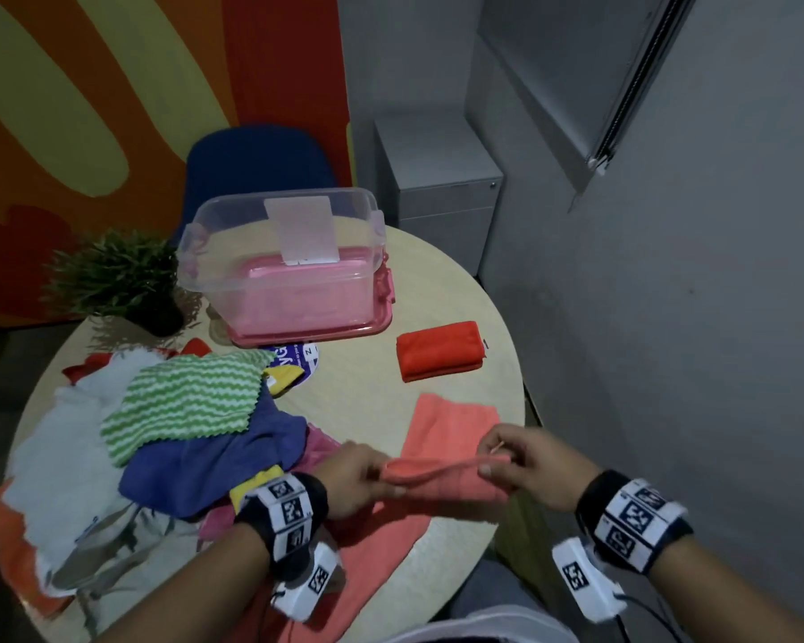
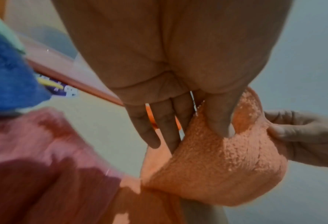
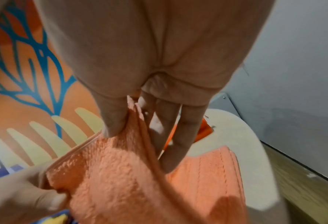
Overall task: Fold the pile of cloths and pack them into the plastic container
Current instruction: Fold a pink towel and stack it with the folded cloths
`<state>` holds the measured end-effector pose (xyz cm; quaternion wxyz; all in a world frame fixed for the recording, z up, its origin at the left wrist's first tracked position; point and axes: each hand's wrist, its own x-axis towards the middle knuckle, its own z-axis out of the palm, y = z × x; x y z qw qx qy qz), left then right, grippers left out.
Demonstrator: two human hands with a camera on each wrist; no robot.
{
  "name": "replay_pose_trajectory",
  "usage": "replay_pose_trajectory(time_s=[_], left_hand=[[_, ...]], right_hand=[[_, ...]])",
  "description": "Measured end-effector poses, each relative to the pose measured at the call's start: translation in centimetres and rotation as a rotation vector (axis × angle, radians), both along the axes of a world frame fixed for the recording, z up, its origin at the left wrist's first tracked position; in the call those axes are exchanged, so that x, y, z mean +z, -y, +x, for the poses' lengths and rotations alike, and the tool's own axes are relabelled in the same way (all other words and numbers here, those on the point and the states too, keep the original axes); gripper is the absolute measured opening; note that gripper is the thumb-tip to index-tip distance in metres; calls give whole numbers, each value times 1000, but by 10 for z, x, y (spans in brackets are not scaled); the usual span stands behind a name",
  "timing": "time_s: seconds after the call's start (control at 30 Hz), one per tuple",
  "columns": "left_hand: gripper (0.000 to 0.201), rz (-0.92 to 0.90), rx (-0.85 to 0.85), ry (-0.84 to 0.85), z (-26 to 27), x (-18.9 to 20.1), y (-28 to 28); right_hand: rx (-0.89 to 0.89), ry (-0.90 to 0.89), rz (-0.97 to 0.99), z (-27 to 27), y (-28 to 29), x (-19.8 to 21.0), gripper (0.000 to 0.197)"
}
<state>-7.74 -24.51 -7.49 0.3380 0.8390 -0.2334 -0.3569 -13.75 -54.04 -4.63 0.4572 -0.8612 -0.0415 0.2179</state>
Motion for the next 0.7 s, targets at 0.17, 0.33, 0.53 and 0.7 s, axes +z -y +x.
replay_pose_trajectory(time_s=[0.17, 0.33, 0.53, 0.7], left_hand=[[19, 39, -31, -71, -13, -25, 4], [29, -41, 109, -68, 9, -35, 23], [29, -30, 280, -48, 50, -47, 62], [61, 53, 261, -128, 61, -64, 71]], right_hand=[[4, -126, -46, -4, 6, -29, 9], [-88, -202, -57, 13, 20, -40, 16], [-327, -142, -173, 43, 42, -66, 11], [-293, -154, -368, 59, 36, -96, 17]])
